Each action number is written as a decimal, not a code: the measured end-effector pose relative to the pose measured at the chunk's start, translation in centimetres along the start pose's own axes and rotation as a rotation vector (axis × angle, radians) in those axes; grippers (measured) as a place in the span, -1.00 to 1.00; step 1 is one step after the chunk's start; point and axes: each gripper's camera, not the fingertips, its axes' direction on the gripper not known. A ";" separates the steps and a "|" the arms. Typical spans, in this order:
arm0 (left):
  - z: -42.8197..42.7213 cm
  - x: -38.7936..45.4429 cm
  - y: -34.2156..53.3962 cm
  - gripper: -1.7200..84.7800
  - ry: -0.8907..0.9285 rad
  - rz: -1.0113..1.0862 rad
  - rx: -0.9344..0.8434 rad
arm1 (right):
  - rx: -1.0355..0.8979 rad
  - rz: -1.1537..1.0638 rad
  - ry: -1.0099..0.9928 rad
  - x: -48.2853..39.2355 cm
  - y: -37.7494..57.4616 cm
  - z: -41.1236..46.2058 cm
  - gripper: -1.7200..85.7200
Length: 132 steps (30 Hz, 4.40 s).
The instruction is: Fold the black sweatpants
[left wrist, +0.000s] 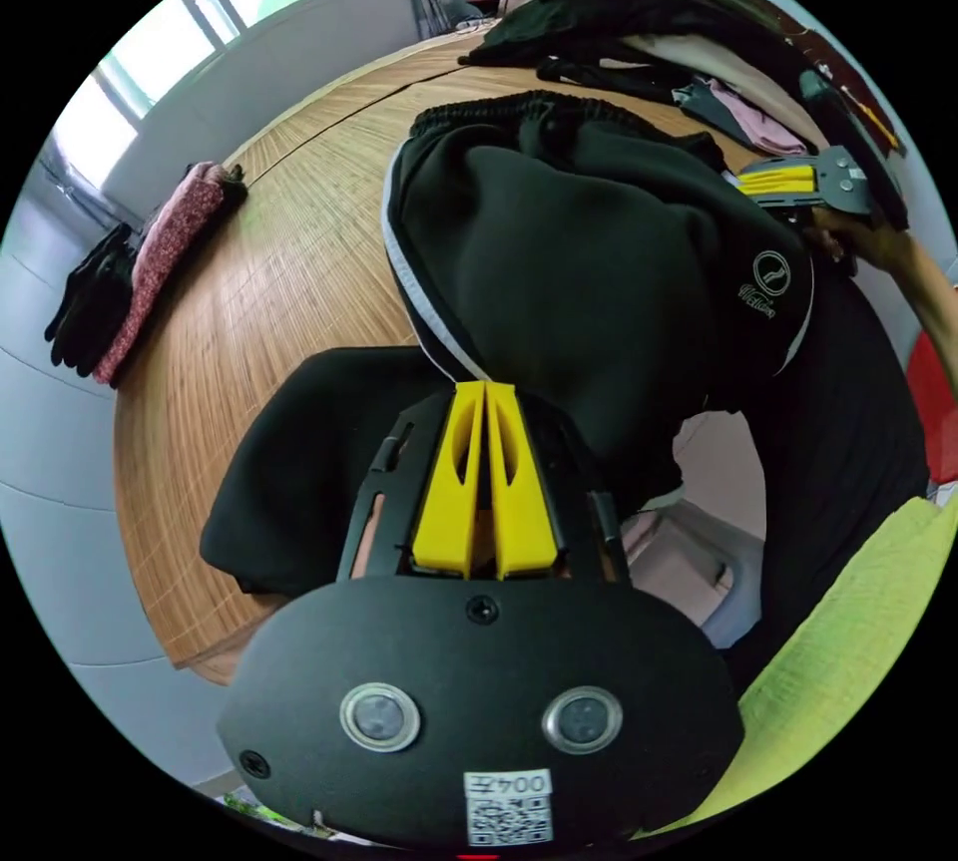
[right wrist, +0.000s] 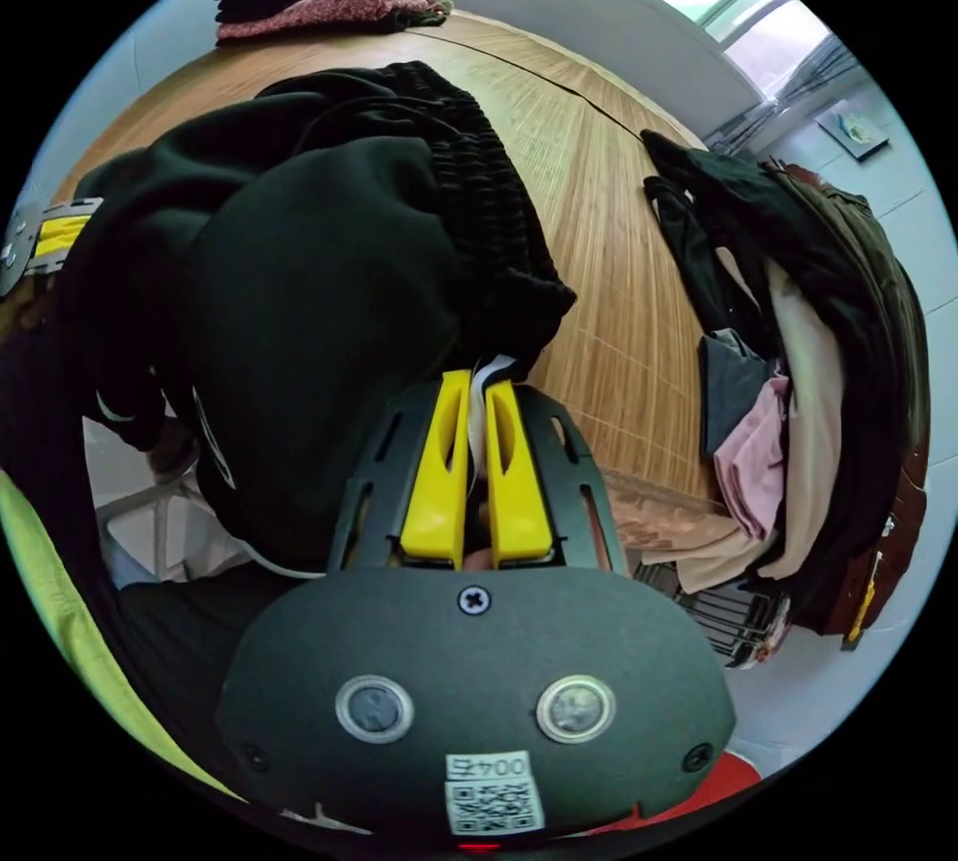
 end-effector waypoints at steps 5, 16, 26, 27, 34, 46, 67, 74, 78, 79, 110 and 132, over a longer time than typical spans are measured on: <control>0.7 -1.9 -1.6 -0.92 0.091 -0.023 -0.007 | 0.024 0.004 0.021 1.0 3.0 0.4 -0.84; -3.8 -12.3 -8.5 -0.57 0.316 -0.069 0.221 | 0.321 0.499 -0.625 17.2 15.9 0.1 -0.55; 3.6 -19.3 -23.2 -0.50 0.477 -0.054 0.057 | 0.168 0.537 -0.806 21.6 16.2 9.9 -0.58; 4.6 -19.6 -24.8 -0.49 0.503 -0.053 0.033 | 0.170 0.536 -0.812 21.8 16.3 10.2 -0.59; 9.2 -18.8 -30.7 -0.50 0.586 0.067 -0.172 | 0.216 0.586 -0.962 25.7 17.8 15.7 -0.61; 9.0 -17.6 -30.2 -0.74 0.719 -0.034 0.019 | 0.164 0.526 -0.993 28.5 15.2 22.0 -0.78; -28.1 5.2 -9.7 -0.90 0.127 0.350 0.753 | 0.465 0.711 -1.180 31.1 4.4 4.5 -0.84; -27.9 10.2 -4.6 -0.91 0.139 0.291 0.774 | 0.448 0.758 -1.386 28.7 0.5 11.9 -0.79; -29.5 12.8 -2.5 -0.91 0.067 0.338 0.790 | 0.462 0.732 -1.409 29.1 -1.5 13.0 -0.76; -30.0 13.5 -2.1 -0.91 0.048 0.340 0.794 | 0.475 0.726 -1.415 29.3 -2.2 13.4 -0.74; -44.2 12.3 12.9 -0.72 -0.119 0.237 1.053 | 0.675 0.500 -0.983 40.8 -36.4 0.6 -0.77; -42.1 2.0 16.8 -0.42 0.067 0.109 0.948 | 1.297 0.425 -0.414 44.8 -62.4 -49.2 -0.77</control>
